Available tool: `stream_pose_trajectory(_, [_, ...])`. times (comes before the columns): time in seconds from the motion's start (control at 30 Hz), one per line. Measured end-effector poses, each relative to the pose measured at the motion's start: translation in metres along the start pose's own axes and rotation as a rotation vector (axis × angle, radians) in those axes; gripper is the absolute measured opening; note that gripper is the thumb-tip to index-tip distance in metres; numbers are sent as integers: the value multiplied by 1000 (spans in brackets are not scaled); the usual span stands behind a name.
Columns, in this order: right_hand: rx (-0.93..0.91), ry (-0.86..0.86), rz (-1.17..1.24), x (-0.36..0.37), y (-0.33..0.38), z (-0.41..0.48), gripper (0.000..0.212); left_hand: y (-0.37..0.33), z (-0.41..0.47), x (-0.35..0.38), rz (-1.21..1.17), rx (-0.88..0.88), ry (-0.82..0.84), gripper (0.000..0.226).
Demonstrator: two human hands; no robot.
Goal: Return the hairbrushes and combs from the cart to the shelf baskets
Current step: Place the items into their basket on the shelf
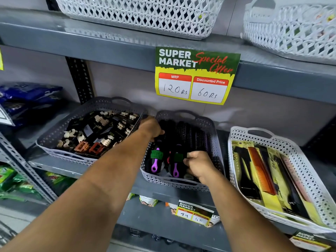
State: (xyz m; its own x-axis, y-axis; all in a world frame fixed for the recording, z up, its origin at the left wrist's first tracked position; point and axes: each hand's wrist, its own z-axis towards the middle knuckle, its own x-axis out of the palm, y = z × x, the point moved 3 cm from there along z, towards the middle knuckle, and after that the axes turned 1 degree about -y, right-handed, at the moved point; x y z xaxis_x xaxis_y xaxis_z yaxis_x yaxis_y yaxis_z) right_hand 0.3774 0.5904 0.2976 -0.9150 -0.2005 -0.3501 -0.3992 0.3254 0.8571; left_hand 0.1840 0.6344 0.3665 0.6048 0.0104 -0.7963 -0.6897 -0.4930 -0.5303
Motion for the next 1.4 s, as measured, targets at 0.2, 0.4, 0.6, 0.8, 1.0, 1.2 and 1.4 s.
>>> stream_pose_trajectory(0.2, [-26,-5,-38,2,-4,7,30,2,-1,1,1,33,-13,53])
stream_pose_trajectory(0.4, [-14,14,-44,4,4,-1,22,4,-5,-1,29,56,-19,49])
stream_pose_trajectory(0.6, [-9,-18,-65,7,8,-5,29,3,-7,2,20,61,-29,53])
stream_pose_trajectory(0.8, [-17,-71,-137,5,10,-6,22,4,-7,1,94,102,-66,48])
stream_pose_trajectory(1.0, [-52,-109,-169,1,13,-9,25,3,-14,-2,140,146,-55,28])
stream_pose_trajectory(1.2, [-172,-168,-206,-9,20,-19,27,4,-15,-7,199,218,-127,27])
stream_pose_trajectory(1.4, [-384,-231,-353,-21,41,-48,28,18,-40,-40,35,282,-349,26])
